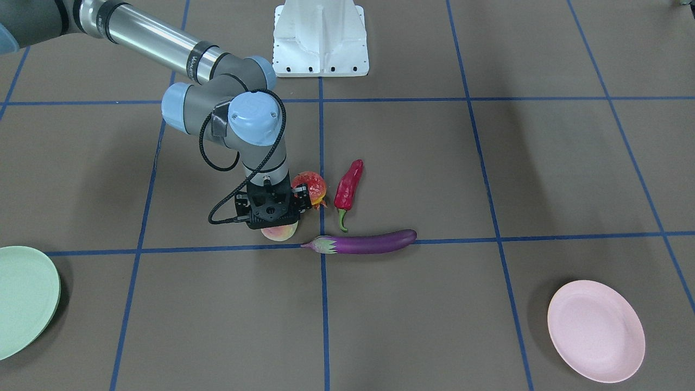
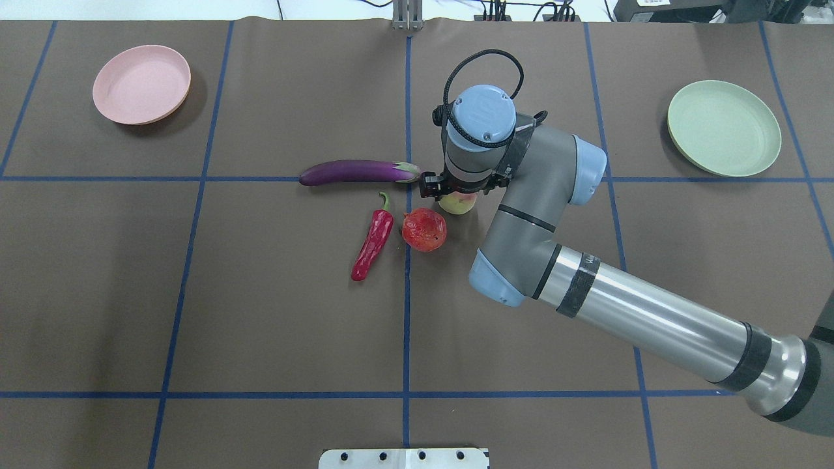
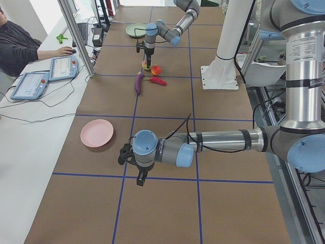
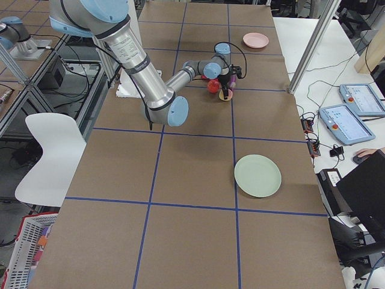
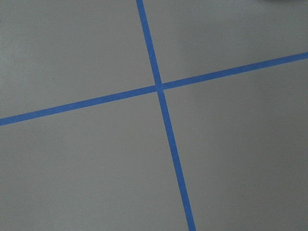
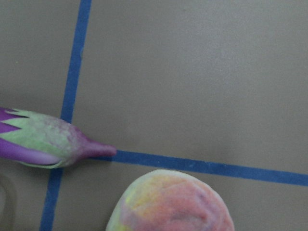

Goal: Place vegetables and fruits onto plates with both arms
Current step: 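Lower the right gripper onto the yellow-pink peach and grasp it, then carry the peach with the right gripper onto the pale green plate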

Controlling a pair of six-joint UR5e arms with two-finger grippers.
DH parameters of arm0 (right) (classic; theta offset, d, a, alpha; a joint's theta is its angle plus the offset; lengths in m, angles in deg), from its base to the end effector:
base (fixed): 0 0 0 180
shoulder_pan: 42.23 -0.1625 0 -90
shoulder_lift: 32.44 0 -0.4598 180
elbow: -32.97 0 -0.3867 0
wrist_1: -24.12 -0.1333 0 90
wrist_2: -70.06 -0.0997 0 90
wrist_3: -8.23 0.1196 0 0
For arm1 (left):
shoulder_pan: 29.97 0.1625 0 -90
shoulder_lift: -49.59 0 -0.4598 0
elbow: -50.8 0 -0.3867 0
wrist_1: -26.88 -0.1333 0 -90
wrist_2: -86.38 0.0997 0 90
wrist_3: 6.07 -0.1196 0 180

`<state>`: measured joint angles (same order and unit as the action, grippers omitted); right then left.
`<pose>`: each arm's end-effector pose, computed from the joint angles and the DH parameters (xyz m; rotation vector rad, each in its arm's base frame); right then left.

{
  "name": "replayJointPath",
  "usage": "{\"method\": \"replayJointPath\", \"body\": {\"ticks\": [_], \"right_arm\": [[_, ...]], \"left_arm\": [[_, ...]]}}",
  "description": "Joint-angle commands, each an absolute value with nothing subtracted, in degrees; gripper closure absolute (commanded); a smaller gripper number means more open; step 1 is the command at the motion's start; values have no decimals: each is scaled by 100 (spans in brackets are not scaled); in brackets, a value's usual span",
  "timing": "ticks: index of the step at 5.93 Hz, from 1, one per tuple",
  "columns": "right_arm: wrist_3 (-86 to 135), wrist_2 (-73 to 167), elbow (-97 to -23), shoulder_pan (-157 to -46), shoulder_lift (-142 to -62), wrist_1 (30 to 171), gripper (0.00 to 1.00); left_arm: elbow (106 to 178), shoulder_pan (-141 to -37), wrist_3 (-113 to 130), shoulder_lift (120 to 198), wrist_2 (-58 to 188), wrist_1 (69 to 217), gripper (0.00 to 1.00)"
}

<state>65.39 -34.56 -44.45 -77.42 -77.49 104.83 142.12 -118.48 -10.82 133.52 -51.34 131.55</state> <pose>-0.5967 -0.5470 0.3011 0.2024 -0.7356 -0.0538 -0.0331 -0.4498 0.7138 0.1868 0.8267 0.1744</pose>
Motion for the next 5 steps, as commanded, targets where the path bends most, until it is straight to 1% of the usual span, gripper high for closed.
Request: {"method": "replayJointPath", "body": {"ticks": [1,2,3,4,5], "right_arm": [[6449,-3435,-4489,-7774,-7805,10489,100],[6257,-3575,-4568,-8026,-7806,10481,100],[5820,-4028,-4899,-8421,-8154,10446,100],[4928,-4607,-5190,-8955,-8549,10437,100],[3962,-5135,-5228,-9570,-8927,10419,100]], "left_arm": [[14212,-11848,-1082,13352,-5134,13155,0],[14220,-11848,-1082,13352,-5143,13155,0],[14212,-11848,-1082,13352,-5143,13155,0],[14220,-11848,-1082,13352,-5143,13155,0],[14220,-11848,-1082,13352,-5143,13155,0]]}}
